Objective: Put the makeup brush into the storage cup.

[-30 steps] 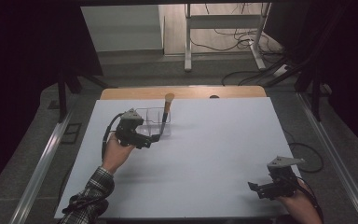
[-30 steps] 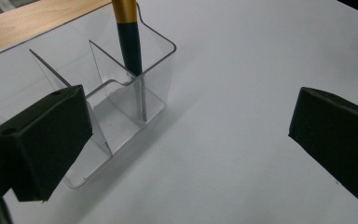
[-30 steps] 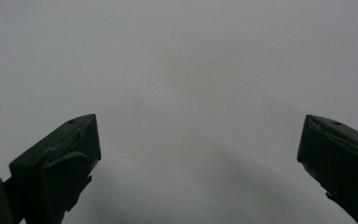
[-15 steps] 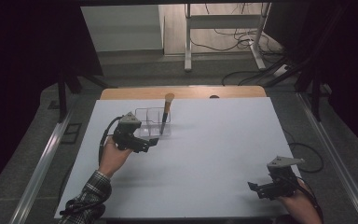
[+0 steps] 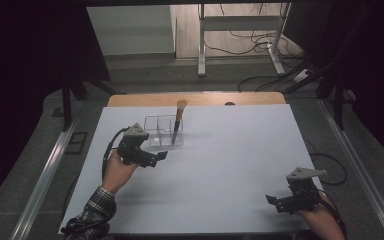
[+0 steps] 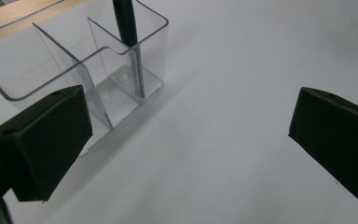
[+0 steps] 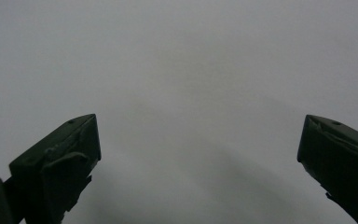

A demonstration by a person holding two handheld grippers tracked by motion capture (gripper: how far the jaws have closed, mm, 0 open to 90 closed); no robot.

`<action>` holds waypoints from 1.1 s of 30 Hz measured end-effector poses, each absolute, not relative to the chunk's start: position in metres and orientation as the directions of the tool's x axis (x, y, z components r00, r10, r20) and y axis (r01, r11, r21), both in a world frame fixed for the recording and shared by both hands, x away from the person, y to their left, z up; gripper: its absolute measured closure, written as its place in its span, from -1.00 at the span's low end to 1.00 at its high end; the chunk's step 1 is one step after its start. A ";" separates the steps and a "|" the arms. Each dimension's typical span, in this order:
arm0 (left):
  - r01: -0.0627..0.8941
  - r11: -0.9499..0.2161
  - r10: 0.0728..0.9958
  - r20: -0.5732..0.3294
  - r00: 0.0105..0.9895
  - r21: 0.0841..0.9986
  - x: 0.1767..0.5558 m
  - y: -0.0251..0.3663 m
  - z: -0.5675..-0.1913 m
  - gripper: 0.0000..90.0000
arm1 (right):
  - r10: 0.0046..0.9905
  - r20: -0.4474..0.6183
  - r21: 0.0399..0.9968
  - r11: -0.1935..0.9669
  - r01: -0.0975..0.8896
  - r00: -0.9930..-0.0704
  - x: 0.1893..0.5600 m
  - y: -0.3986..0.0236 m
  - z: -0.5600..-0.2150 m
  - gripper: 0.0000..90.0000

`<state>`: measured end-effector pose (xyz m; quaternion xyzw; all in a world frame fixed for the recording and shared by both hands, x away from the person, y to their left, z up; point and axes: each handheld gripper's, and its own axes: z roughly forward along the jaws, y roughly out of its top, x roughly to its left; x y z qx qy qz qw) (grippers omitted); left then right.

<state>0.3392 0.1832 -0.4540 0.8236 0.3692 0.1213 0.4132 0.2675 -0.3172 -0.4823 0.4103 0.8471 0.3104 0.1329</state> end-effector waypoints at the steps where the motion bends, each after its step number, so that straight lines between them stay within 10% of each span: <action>1: 0.510 -0.383 0.710 -0.109 0.696 0.770 0.338 0.184 -0.454 -1.00 | 0.778 0.030 0.635 0.470 0.613 -0.628 0.268 -0.317 -0.482 -1.00; 33: 0.527 -0.358 0.717 -0.135 0.684 0.770 0.312 0.198 -0.458 -1.00 | 0.778 0.034 0.643 0.464 0.610 -0.628 0.268 -0.318 -0.481 -1.00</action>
